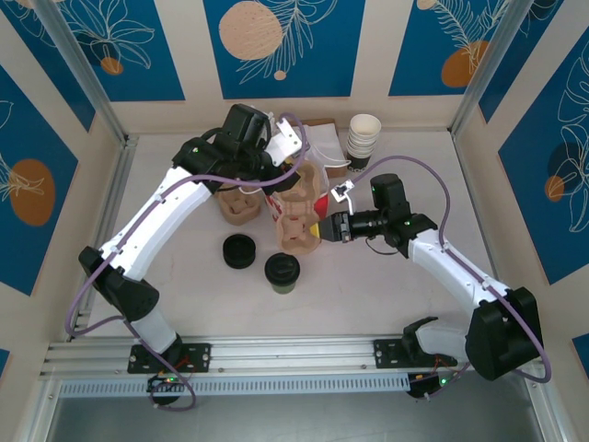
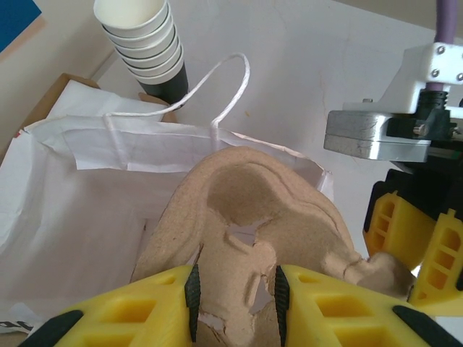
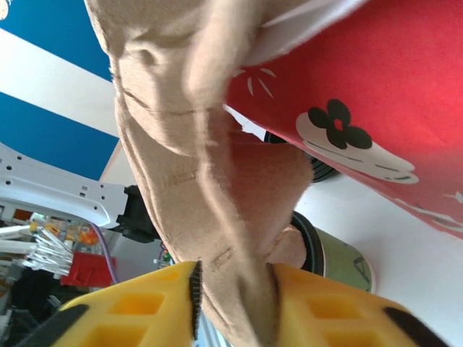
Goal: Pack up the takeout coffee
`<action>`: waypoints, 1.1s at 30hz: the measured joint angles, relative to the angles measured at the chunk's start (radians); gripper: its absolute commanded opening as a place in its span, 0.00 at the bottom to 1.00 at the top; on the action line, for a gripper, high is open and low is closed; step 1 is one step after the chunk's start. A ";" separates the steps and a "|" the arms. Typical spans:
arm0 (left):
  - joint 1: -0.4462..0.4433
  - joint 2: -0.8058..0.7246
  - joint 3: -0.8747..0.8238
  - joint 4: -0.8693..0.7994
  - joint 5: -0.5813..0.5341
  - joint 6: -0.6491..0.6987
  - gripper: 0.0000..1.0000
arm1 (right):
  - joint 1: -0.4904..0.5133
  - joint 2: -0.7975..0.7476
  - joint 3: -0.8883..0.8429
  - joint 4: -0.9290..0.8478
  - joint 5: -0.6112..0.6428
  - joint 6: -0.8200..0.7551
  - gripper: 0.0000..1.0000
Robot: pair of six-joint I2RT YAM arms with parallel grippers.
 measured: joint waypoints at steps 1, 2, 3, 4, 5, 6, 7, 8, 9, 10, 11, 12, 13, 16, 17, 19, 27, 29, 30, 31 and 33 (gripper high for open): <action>0.000 0.000 0.005 -0.001 0.000 0.000 0.35 | 0.000 0.001 0.001 -0.003 0.000 -0.002 0.17; 0.001 0.000 0.010 -0.002 0.000 0.000 0.35 | 0.000 0.001 0.002 -0.009 0.000 -0.002 0.13; 0.001 0.000 0.015 -0.003 0.001 0.000 0.35 | 0.000 0.001 0.005 -0.014 -0.003 -0.003 0.10; 0.001 0.000 0.021 -0.004 0.003 0.000 0.35 | 0.000 0.001 0.010 -0.020 -0.005 -0.004 0.08; 0.001 0.000 0.024 -0.004 0.005 0.000 0.35 | 0.000 0.001 0.019 -0.028 -0.008 -0.008 0.05; 0.001 0.000 0.028 -0.004 0.008 -0.002 0.36 | 0.000 0.001 0.028 -0.034 -0.010 -0.009 0.03; 0.001 0.000 0.032 -0.004 0.011 -0.004 0.36 | 0.000 0.001 0.037 -0.039 -0.011 -0.012 0.02; 0.001 0.000 0.037 -0.006 0.016 -0.005 0.36 | 0.000 0.001 0.052 -0.050 -0.011 -0.011 0.00; 0.001 0.000 0.041 -0.006 0.022 -0.007 0.37 | 0.000 0.001 0.066 -0.058 -0.014 -0.013 0.00; 0.001 -0.002 0.045 -0.006 0.025 -0.007 0.37 | 0.000 0.000 0.078 -0.067 -0.014 -0.014 0.00; 0.001 -0.002 0.050 -0.008 0.030 -0.007 0.38 | 0.001 0.000 0.096 -0.084 -0.015 -0.016 0.00; 0.001 -0.004 0.054 -0.007 0.032 -0.007 0.39 | 0.002 -0.001 0.110 -0.097 -0.014 -0.018 0.00; 0.000 -0.009 0.056 -0.006 0.035 -0.007 0.40 | 0.005 -0.002 0.130 -0.113 -0.014 -0.020 0.00; -0.014 -0.037 0.056 -0.009 0.041 0.005 0.44 | 0.008 -0.015 0.184 -0.166 -0.014 -0.029 0.00; -0.021 -0.048 0.056 -0.011 0.038 0.013 0.45 | 0.011 -0.020 0.204 -0.187 -0.014 -0.032 0.00; -0.045 -0.078 0.056 -0.021 0.031 0.040 0.49 | 0.014 -0.032 0.248 -0.229 -0.012 -0.037 0.00; -0.141 -0.185 0.034 -0.053 -0.026 0.189 0.67 | 0.031 -0.055 0.432 -0.420 0.021 -0.061 0.00; -0.165 -0.198 0.019 -0.055 -0.056 0.235 0.67 | 0.037 -0.054 0.476 -0.477 0.036 -0.066 0.00; -0.176 -0.199 0.015 -0.058 -0.071 0.256 0.67 | 0.040 -0.053 0.497 -0.503 0.042 -0.069 0.00; -0.187 -0.199 0.013 -0.060 -0.087 0.274 0.67 | 0.043 -0.051 0.513 -0.523 0.050 -0.073 0.00; -0.204 -0.199 0.006 -0.061 -0.117 0.307 0.68 | 0.052 -0.048 0.546 -0.571 0.064 -0.078 0.00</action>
